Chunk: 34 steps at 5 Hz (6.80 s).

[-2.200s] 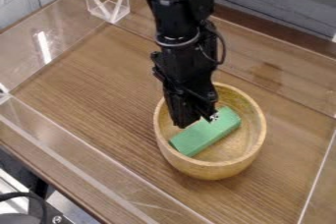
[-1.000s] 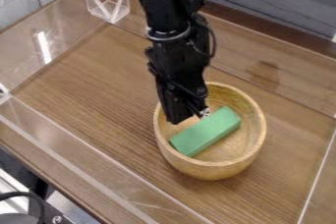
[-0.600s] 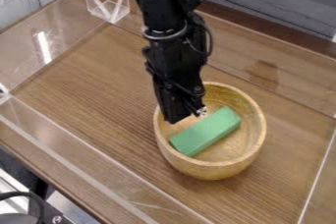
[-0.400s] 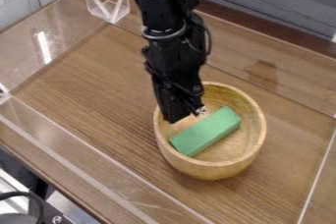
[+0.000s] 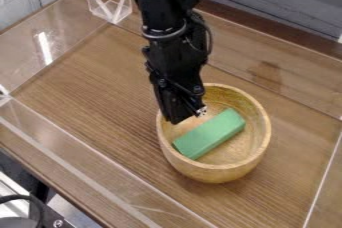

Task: Remove the green block from inside the brown bowl and put it on the table

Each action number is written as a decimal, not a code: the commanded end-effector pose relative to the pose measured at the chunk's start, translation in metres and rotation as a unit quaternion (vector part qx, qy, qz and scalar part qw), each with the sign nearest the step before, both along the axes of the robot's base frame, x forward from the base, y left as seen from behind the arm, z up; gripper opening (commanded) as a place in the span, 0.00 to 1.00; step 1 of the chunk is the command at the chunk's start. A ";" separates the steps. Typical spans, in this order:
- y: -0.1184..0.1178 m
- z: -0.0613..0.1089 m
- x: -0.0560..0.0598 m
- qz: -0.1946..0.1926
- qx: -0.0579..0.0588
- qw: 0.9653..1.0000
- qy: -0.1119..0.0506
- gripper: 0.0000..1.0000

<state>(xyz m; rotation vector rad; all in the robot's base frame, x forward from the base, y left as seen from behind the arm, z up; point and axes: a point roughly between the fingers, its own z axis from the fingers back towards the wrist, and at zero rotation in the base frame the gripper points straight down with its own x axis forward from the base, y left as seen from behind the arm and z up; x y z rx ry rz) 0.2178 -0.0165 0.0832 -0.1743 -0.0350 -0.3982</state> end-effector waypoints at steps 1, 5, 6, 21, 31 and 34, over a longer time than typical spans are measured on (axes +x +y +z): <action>0.004 0.009 0.007 0.006 0.000 1.000 -0.027 1.00; -0.005 0.002 0.006 0.001 -0.004 0.999 -0.032 1.00; -0.010 -0.002 0.006 -0.001 -0.006 0.999 -0.032 1.00; -0.031 -0.043 0.012 0.057 -0.020 0.998 0.001 0.00; -0.025 -0.028 0.010 0.076 -0.033 0.997 0.007 0.00; -0.018 -0.024 0.013 0.084 -0.039 0.996 0.003 0.00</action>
